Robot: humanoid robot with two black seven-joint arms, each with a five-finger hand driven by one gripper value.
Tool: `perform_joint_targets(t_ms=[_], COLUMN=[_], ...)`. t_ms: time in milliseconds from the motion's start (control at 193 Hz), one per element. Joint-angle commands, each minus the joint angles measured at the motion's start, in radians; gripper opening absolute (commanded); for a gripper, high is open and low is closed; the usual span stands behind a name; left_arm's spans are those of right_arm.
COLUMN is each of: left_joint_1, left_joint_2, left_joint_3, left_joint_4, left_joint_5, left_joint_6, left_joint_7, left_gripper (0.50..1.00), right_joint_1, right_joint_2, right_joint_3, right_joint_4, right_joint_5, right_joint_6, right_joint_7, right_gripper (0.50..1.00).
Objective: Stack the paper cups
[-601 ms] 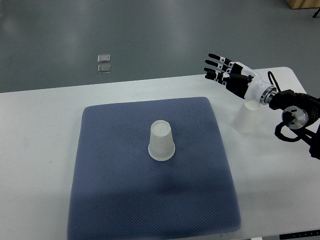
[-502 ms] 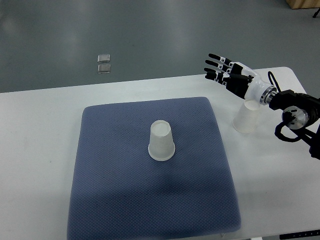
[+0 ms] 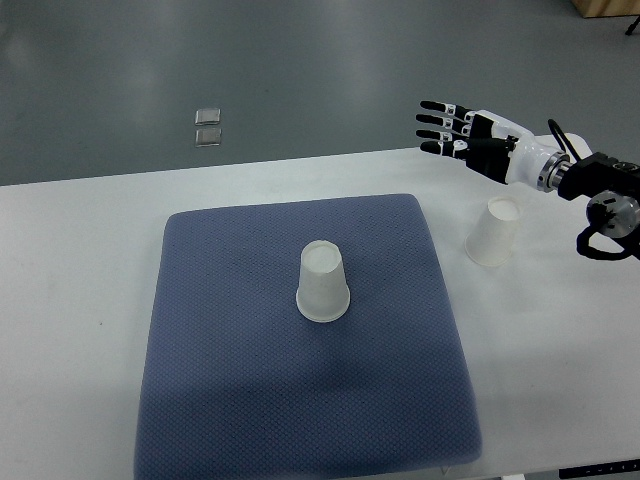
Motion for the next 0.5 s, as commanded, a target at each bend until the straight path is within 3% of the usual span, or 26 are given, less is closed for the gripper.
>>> perform_joint_targets(t_ms=[0, 109, 269, 321, 326, 347, 497], left_joint_1=[0.0, 0.0, 0.002, 0.002, 0.002, 0.002, 0.002], left_joint_2=[0.0, 0.0, 0.0, 0.0, 0.0, 0.0, 0.0], left_joint_3=[-0.002, 0.001, 0.001, 0.001, 0.001, 0.001, 0.003], left_joint_4=[-0.001, -0.001, -0.006, -0.006, -0.01, -0.01, -0.01], left_joint_5=[0.0, 0.0, 0.0, 0.0, 0.0, 0.0, 0.0], left_joint_6=[0.0, -0.009, -0.011, -0.011, -0.011, -0.011, -0.012], left_joint_7=[-0.001, -0.001, -0.001, -0.001, -0.001, -0.001, -0.001], left_gripper=[1.0, 1.0, 1.0, 1.0, 1.0, 1.0, 1.0], right_joint_1=[0.145, 0.369, 0.776, 0.776, 0.896, 0.94, 1.115], right_joint_2=[-0.085, -0.141, -0.089, -0.088, -0.011, 0.02, 0.188], right_joint_3=[-0.201, -0.48, -0.942, -0.942, -1.066, -1.113, -1.316], right_joint_4=[0.062, 0.114, 0.21, 0.21, 0.245, 0.259, 0.343], right_joint_5=[-0.002, -0.008, -0.093, -0.093, -0.128, -0.143, -0.255], right_joint_6=[0.005, 0.017, 0.028, 0.028, 0.031, 0.034, 0.051], right_joint_7=[0.0, 0.0, 0.0, 0.0, 0.0, 0.0, 0.0], right_gripper=[0.924, 0.924, 0.924, 0.924, 0.924, 0.924, 0.924])
